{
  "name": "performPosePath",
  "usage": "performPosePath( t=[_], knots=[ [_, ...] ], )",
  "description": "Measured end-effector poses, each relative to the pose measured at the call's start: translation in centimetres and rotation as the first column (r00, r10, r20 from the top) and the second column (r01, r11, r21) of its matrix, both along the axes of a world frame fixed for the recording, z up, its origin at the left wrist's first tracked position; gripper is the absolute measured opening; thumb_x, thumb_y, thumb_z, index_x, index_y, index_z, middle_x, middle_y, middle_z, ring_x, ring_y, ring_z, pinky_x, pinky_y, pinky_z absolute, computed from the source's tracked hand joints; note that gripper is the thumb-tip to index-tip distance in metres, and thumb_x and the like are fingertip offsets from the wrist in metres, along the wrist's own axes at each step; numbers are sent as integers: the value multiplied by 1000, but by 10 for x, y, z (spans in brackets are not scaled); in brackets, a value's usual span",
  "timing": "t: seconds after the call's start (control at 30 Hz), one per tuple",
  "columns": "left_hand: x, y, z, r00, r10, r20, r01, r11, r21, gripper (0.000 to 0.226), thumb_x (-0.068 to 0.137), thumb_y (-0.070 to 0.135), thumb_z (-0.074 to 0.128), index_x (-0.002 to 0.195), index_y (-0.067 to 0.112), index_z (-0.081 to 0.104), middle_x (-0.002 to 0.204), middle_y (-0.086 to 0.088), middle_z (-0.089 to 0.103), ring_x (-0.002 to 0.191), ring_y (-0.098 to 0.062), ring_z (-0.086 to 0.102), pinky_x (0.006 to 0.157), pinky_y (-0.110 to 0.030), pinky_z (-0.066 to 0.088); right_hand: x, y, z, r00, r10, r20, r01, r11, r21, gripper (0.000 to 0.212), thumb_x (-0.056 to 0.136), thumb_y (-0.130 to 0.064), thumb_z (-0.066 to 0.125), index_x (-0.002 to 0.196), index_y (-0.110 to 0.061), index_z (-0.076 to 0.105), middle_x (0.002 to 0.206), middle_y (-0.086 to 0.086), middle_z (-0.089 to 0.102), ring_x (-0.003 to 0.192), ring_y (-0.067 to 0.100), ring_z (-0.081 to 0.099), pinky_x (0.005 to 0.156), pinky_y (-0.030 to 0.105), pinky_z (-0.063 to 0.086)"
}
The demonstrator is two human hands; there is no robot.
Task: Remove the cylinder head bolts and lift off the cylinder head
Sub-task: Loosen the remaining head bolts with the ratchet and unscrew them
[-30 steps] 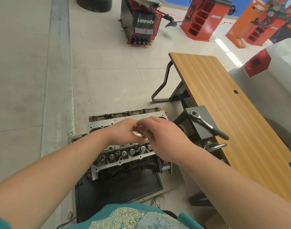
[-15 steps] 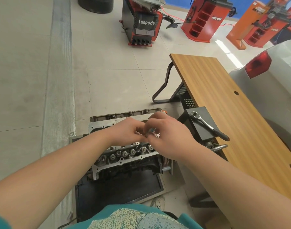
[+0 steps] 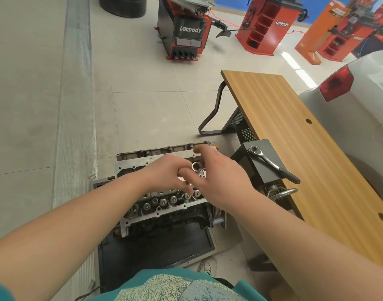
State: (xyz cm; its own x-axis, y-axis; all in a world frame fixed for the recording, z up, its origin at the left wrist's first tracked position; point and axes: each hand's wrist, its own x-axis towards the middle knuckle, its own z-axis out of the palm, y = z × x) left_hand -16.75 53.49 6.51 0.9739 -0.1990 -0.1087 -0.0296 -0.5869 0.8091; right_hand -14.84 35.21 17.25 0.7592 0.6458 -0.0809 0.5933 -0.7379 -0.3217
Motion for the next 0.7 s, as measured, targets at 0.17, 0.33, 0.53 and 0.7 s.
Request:
performPosePath(
  t=[0.17, 0.33, 0.53, 0.7],
  knots=[
    [-1, 2, -5, 998, -52, -41, 52, 998, -20, 20, 79, 47, 84, 90, 49, 67, 98, 25, 69, 93, 4, 62, 79, -25, 50, 4, -2, 0, 997, 79, 26, -78, 996, -33, 13, 98, -28, 59, 110, -33, 63, 105, -13, 58, 89, 16, 60, 63, 27, 42],
    [-1, -1, -10, 998, -53, -44, 54, 998, 14, 17, 84, 41, 84, 96, 43, 73, 95, 20, 72, 91, -2, 66, 83, -36, 57, 4, -3, -1, 994, 51, -93, -49, 999, 16, 31, 97, -53, 58, 125, -38, 57, 115, -15, 59, 91, 9, 62, 70, 29, 50],
    [2, 1, -23, 994, -84, -75, 101, 958, 270, 41, 74, 57, 82, 97, 48, 50, 86, 12, 61, 78, -6, 59, 62, -29, 46, 6, -9, -10, 1000, -10, -6, 11, 999, 42, 18, 98, -38, 67, 110, -28, 58, 86, -13, 63, 80, 13, 62, 63, 24, 44],
    [-6, -14, -53, 989, -133, -68, 148, 830, 537, 21, 92, 47, 73, 103, 37, 58, 91, 16, 56, 88, -11, 59, 65, -32, 48, 0, -24, -13, 999, -36, -23, 41, 967, 253, 36, 94, -21, 73, 122, -32, 53, 96, -18, 60, 83, 2, 57, 75, 25, 48]
  ],
)
